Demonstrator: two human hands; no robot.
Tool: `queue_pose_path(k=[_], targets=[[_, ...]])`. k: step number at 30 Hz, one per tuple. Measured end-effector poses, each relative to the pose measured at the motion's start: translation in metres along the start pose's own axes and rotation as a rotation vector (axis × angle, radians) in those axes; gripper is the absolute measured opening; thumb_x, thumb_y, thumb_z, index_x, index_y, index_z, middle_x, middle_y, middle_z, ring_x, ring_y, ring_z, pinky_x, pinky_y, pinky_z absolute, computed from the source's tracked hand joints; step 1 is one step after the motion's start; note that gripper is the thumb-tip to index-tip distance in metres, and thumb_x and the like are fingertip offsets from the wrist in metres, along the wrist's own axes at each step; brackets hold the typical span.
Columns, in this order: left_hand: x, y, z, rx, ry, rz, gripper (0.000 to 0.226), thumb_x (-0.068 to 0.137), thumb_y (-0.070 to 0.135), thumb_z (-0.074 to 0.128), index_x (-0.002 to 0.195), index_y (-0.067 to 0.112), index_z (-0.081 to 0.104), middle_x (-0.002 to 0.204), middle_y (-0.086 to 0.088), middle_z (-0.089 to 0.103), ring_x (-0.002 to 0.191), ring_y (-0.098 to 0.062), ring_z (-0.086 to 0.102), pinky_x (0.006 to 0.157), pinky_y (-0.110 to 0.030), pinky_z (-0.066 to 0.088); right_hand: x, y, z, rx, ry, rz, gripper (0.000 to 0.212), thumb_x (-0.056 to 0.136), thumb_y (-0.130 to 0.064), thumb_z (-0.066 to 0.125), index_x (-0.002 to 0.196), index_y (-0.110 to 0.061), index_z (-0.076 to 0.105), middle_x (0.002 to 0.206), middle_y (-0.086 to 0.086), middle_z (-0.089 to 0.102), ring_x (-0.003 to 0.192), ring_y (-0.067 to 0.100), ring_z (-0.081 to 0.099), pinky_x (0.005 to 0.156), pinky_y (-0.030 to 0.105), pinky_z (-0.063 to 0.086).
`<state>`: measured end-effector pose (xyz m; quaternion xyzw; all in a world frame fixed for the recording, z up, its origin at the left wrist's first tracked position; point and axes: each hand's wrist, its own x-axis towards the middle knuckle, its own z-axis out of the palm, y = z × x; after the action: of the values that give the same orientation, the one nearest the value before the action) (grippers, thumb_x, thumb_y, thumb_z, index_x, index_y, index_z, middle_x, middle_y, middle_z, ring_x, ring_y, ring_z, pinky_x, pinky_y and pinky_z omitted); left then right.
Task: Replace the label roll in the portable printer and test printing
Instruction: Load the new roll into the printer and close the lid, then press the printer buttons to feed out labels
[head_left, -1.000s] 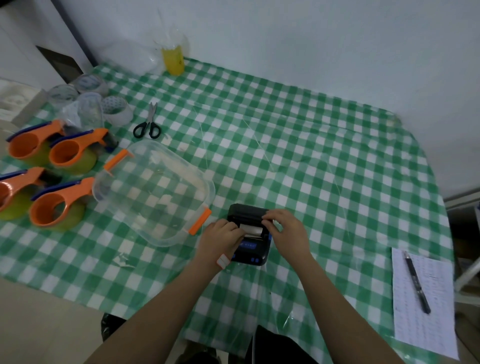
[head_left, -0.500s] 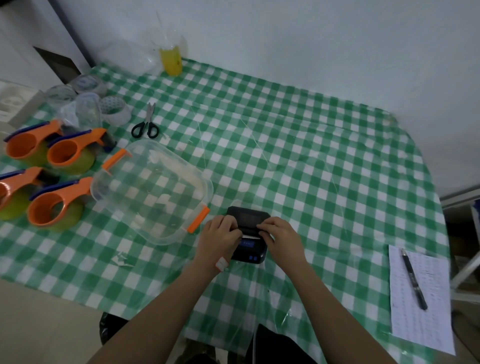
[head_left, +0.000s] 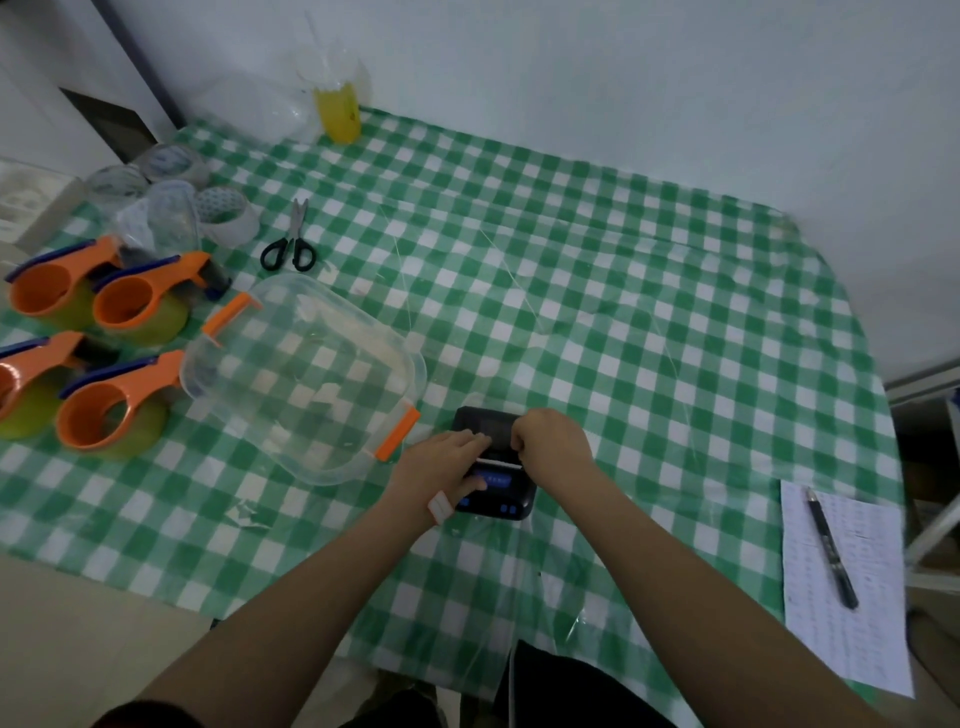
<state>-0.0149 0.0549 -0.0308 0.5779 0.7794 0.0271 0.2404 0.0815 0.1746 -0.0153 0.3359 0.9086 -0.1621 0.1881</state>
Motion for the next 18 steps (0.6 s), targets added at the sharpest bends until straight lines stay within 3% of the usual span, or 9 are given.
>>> queue_pose_path(k=[5,8,11,13,16,18], targets=[[-0.004,-0.002,0.004,0.012,-0.066,0.001,0.060,0.089,0.030,0.055,0.141,0.018,0.027,0.149,-0.005,0.035,0.132,-0.023,0.040,0.101,-0.038,0.041,-0.004,-0.007,0.003,-0.066,-0.006,0.045,0.021,0.083,0.002,0.054,0.096,-0.007,0.068,0.105,0.012,0.065,0.094,0.028,0.063,0.071,0.033,0.048],[-0.006,-0.008,0.009,-0.199,-0.010,-0.011,0.062,0.086,0.026,0.061,0.140,0.017,0.033,0.147,-0.009,0.040,0.135,-0.024,0.037,0.109,-0.037,0.033,-0.005,-0.002,0.001,0.018,-0.025,0.045,0.022,0.083,-0.002,0.054,0.098,-0.009,0.069,0.107,0.012,0.064,0.095,0.029,0.062,0.075,0.035,0.049],[-0.016,-0.011,0.017,-0.497,0.129,-0.053,0.060,0.081,0.016,0.068,0.135,0.011,0.042,0.141,-0.012,0.047,0.132,-0.024,0.041,0.111,-0.034,0.033,-0.018,0.009,0.019,0.282,0.173,0.050,0.023,0.086,-0.006,0.051,0.102,-0.012,0.068,0.111,0.010,0.061,0.102,0.027,0.057,0.081,0.034,0.047],[-0.023,-0.010,0.021,-0.626,0.228,-0.140,0.059,0.080,0.011,0.068,0.133,0.006,0.043,0.140,-0.014,0.047,0.131,-0.026,0.042,0.112,-0.034,0.033,-0.036,0.013,0.040,0.550,0.329,0.128,0.030,0.089,-0.006,0.049,0.116,-0.012,0.061,0.121,0.008,0.056,0.111,0.024,0.053,0.091,0.030,0.045],[-0.028,-0.012,0.026,-0.769,0.200,-0.263,0.064,0.080,0.006,0.068,0.136,0.003,0.037,0.140,-0.014,0.044,0.131,-0.027,0.040,0.111,-0.038,0.034,-0.053,0.014,0.065,0.871,0.274,0.225,0.042,0.094,-0.007,0.045,0.135,-0.017,0.044,0.144,0.005,0.043,0.129,0.022,0.044,0.107,0.038,0.040],[-0.030,-0.015,0.031,-0.835,0.096,-0.301,0.067,0.080,0.004,0.067,0.138,0.006,0.034,0.139,-0.012,0.046,0.128,-0.028,0.045,0.107,-0.043,0.040,-0.058,0.013,0.072,1.015,0.203,0.266,0.048,0.096,-0.007,0.043,0.140,-0.021,0.036,0.146,0.004,0.041,0.128,0.021,0.046,0.106,0.039,0.043]])
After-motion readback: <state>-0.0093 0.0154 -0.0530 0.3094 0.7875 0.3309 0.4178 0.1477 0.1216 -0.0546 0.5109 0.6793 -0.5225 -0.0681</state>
